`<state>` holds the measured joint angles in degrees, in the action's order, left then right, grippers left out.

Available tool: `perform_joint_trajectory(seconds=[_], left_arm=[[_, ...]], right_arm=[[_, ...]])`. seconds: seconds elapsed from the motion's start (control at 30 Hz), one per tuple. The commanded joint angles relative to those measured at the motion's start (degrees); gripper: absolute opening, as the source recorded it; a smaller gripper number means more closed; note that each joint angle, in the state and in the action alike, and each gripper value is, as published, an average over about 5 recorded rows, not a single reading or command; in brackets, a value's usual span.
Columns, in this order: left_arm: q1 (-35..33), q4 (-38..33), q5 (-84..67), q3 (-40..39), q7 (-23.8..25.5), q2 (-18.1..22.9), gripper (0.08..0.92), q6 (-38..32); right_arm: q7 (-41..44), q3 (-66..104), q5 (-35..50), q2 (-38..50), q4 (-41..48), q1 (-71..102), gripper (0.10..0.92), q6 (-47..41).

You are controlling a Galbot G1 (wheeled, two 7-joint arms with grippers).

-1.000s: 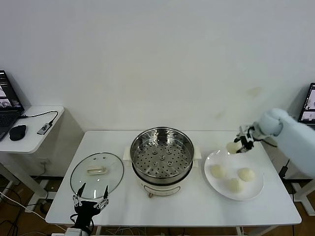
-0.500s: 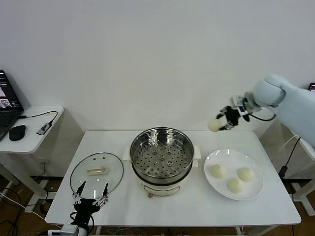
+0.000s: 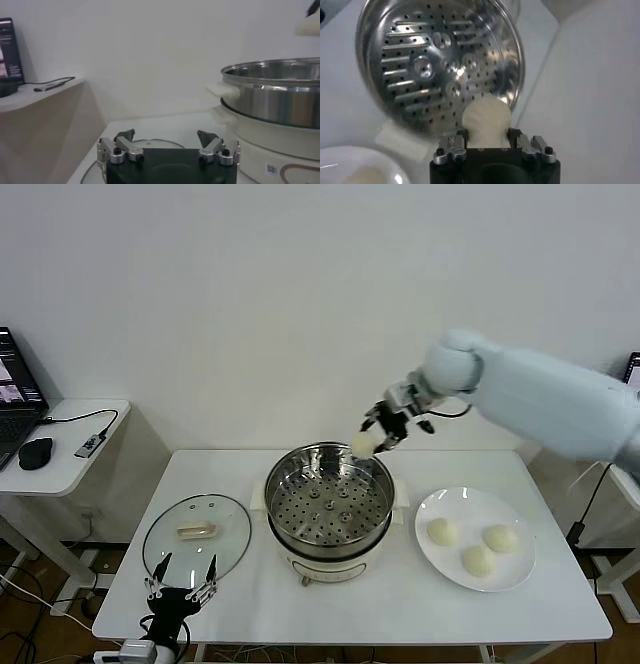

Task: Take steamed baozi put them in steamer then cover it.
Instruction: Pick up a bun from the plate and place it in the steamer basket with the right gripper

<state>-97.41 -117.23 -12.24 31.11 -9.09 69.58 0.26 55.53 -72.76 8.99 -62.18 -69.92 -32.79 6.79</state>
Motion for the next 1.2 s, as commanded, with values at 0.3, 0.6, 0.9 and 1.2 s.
perform_joint_trajectory(seconds=[0.3, 0.6, 0.9, 1.2], left_arm=[[0.29, 0.22, -0.46, 0.64, 0.07, -0.42, 0.823, 0.04], [0.53, 0.35, -0.47, 0.67, 0.07, -0.52, 0.823, 0.14], [0.47, 0.13, -0.48, 0.7, 0.0, -0.24, 0.823, 0.23], [0.02, -0.81, -0.53, 0.96, 0.02, -0.57, 0.823, 0.45]], right_arm=[[-3.05, -3.82, -18.35, -13.89, 12.6, 3.89, 0.51, 17.2], [-4.09, -3.47, -20.85, -13.74, 13.32, 5.89, 0.517, 19.57], [-6.31, -3.27, -21.85, -13.69, 13.62, 6.45, 0.613, 21.24], [-1.68, -6.1, -4.75, -6.57, -0.01, -3.26, 0.815, 9.68]])
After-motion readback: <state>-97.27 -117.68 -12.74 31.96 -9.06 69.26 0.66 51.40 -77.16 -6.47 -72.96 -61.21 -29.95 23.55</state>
